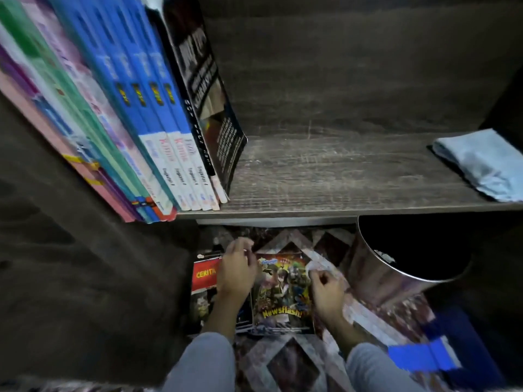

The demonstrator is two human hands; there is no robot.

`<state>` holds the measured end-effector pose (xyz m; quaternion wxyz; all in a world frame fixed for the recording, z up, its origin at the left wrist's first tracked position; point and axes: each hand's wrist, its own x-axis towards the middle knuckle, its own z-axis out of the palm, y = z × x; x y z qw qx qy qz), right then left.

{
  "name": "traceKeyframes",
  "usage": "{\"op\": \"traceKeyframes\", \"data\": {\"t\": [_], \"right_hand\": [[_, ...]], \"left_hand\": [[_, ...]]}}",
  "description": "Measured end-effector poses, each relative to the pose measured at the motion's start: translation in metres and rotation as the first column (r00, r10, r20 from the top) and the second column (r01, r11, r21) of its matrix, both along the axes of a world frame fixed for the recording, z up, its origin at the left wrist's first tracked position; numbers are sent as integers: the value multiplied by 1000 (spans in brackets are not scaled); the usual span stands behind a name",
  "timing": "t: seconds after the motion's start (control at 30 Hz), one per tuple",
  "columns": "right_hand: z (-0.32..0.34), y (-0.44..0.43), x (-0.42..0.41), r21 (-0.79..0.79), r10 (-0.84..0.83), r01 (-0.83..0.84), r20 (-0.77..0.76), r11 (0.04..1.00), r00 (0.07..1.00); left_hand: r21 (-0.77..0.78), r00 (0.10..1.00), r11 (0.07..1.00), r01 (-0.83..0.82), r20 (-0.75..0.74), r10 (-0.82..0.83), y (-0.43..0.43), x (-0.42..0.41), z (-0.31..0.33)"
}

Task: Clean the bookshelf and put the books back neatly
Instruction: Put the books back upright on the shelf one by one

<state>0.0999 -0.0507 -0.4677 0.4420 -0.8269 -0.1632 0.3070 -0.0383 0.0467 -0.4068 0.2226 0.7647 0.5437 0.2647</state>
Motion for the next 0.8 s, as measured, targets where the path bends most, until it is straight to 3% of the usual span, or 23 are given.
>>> {"op": "traceKeyframes", "data": {"t": [0.13, 0.27, 0.4, 0.53, 0.73, 0.8], "right_hand": [[-29, -4, 10, -99, 18, -34, -159, 994, 987], [-62, -1, 10, -180, -57, 7, -276, 984, 960], [-91, 8, 3, -241, 35, -110, -296, 964, 954], [-100, 15, 4, -370, 72, -152, -222, 917, 972], [-119, 22, 17, -262, 51, -151, -354, 953, 934], [-117, 22, 15, -208, 78, -161, -358, 965, 931]], "left_hand": [[-405, 997, 912, -70, -41, 58, -4, 16, -56], [-716, 991, 685, -133, -108, 79, -6, 33, -103], [-693, 952, 655, -302, -189, 238, -2, 55, -119], [-701, 928, 613, -365, -223, 298, -8, 71, -135], [-662, 922, 643, -385, -240, 305, -23, 69, -145], [-680, 914, 615, -400, -242, 327, -25, 68, -150]]}}
